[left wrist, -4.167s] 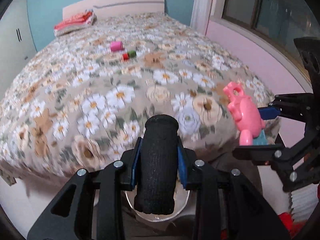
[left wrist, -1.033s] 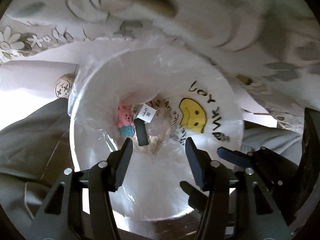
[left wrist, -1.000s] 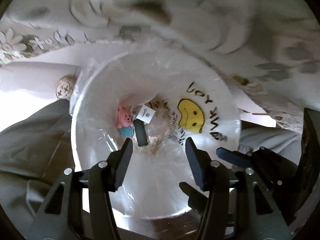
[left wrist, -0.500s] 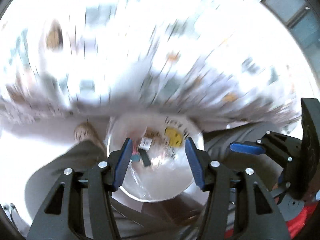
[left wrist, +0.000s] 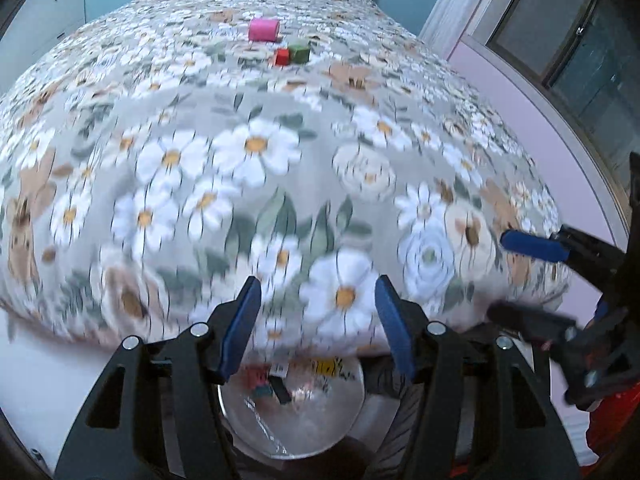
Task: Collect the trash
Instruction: 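Move both open tools back toward the red and green blocks on the bed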
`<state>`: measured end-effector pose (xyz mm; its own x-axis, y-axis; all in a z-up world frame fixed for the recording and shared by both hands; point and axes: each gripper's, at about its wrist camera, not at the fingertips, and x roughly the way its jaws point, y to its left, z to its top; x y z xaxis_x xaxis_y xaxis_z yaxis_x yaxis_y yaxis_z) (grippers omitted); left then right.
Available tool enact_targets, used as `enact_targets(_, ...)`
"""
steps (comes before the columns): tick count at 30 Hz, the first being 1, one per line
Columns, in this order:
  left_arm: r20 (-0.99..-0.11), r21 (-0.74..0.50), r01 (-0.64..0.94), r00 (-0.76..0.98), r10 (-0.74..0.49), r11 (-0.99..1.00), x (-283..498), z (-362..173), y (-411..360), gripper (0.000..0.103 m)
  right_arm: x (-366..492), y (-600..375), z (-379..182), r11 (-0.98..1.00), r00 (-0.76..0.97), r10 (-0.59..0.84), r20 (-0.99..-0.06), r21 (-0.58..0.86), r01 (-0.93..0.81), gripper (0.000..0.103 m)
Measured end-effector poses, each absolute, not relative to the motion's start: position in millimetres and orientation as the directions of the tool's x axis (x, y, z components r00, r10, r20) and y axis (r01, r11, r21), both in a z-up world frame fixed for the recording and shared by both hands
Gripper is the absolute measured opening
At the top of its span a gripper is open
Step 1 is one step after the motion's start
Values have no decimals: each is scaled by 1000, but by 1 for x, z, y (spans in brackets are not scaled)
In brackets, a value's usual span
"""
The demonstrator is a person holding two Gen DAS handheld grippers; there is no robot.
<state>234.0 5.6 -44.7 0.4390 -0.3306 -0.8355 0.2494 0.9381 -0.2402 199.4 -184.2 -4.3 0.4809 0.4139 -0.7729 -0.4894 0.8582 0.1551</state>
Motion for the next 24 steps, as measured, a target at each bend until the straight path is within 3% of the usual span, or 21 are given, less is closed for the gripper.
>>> enact_targets(10,-780,-254,235,523,-343,938,324,-23,-5,60,290,-212,30,889,582,386,-716,119,-443,74)
enact_targets(24,-740,-290,240,558,-376,927,448,-42,-14,60,416,-211,11,902,589,377,-715,138,-409,74)
